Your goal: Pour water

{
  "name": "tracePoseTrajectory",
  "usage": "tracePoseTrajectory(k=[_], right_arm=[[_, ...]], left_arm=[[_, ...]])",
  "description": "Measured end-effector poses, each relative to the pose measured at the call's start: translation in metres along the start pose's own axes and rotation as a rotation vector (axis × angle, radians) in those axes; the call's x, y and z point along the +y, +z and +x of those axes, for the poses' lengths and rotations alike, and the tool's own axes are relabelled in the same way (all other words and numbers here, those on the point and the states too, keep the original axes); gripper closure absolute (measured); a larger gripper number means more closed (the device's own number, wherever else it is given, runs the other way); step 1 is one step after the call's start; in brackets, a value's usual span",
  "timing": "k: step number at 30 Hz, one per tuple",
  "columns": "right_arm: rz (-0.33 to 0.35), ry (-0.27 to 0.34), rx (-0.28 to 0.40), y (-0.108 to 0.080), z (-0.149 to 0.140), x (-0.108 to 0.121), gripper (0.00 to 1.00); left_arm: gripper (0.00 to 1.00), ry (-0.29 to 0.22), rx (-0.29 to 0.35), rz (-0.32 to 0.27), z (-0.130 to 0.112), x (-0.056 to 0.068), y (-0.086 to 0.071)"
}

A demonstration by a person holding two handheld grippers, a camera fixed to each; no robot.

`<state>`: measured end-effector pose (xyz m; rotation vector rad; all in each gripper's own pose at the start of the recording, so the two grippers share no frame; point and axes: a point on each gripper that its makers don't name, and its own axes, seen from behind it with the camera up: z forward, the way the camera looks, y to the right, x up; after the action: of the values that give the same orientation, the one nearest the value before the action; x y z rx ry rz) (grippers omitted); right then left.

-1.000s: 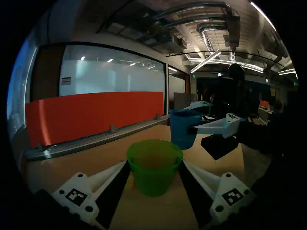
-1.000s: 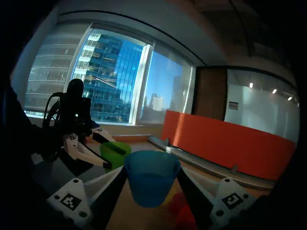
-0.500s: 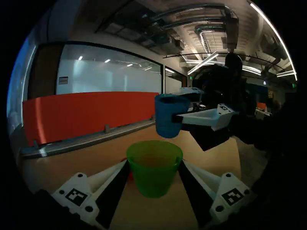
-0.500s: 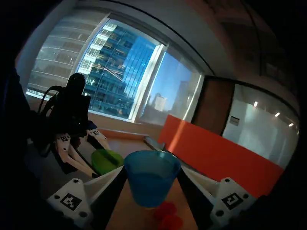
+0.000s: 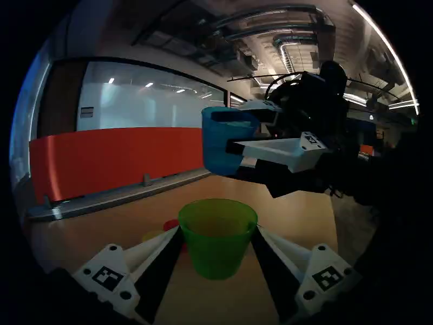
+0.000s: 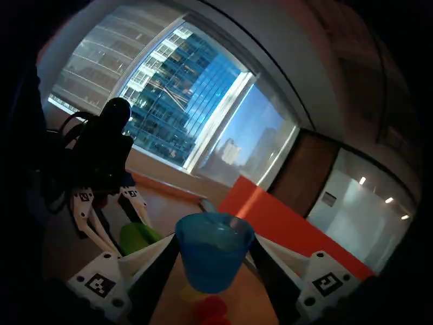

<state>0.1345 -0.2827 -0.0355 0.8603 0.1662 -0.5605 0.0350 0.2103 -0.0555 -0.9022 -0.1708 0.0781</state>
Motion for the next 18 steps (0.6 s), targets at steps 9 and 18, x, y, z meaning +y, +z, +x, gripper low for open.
tracePoseTrajectory(k=[9,18], right_arm=[[-0.003,-0.138,0.0,0.007,0.008,0.004,0.1],[-0.011,-0.258,-0.005,0.013,0.012,0.013,0.1]], left_arm=[[0.15,0.003,0.005,-0.02,-0.001,0.009,0.002],[0.15,0.013,0.007,-0.032,-0.001,0.017,0.004]])
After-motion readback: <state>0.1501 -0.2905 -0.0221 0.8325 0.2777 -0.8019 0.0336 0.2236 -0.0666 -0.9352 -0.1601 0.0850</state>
